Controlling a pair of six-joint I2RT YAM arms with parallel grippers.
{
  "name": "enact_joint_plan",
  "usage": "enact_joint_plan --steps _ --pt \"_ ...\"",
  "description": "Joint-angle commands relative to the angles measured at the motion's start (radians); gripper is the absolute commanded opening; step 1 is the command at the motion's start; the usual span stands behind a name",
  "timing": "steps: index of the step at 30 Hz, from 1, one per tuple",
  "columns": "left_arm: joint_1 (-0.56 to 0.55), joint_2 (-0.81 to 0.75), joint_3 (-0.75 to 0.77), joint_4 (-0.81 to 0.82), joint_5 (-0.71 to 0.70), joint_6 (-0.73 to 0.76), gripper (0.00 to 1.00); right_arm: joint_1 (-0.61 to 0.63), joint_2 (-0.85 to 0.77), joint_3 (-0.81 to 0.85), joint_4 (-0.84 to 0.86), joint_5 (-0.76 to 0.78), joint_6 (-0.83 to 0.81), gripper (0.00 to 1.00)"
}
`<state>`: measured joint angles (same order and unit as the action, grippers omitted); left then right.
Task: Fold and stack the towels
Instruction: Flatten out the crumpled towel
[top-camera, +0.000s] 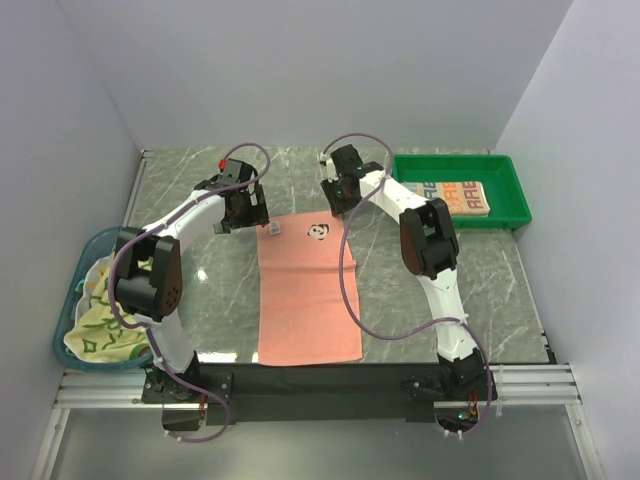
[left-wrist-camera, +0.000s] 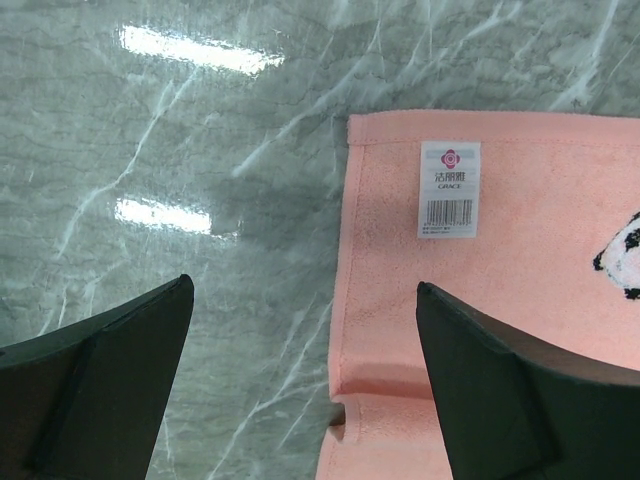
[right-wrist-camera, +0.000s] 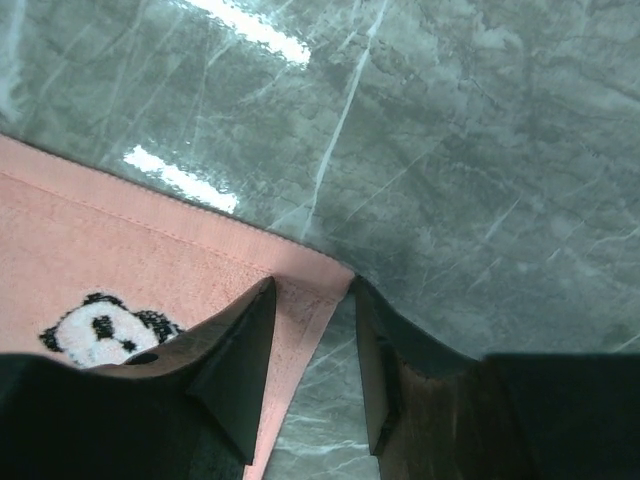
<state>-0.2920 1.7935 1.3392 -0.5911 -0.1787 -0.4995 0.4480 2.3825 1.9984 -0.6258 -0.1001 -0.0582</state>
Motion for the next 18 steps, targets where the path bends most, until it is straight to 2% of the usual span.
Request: enact_joint_plan --steps 1,2,8,14,16,18 --pt "0.001 -0.056 -0.006 0.013 -0.015 0.015 0.99 0.011 0.044 0.016 -0.011 0.019 0.018 0.39" --pt "0.001 -0.056 -0.006 0.014 -0.016 0.016 1.00 0.012 0.049 0.013 -0.011 0.022 0.018 0.34" --pt "0.001 -0.051 -0.005 0.016 -0.015 0.018 0.99 0.021 0.052 0.020 -0.011 0.037 0.015 0.32" --pt "0.001 -0.043 0.000 0.028 0.008 0.027 0.96 0.026 0.038 -0.010 0.015 0.036 0.009 0.04" --pt "0.002 -0.023 0.008 0.034 0.018 0.029 0.95 0.027 0.024 -0.036 0.034 0.034 0.009 0.00" --pt "0.001 0.021 0.046 0.022 0.027 0.026 0.95 0.026 0.018 -0.047 0.040 0.036 0.009 0.00"
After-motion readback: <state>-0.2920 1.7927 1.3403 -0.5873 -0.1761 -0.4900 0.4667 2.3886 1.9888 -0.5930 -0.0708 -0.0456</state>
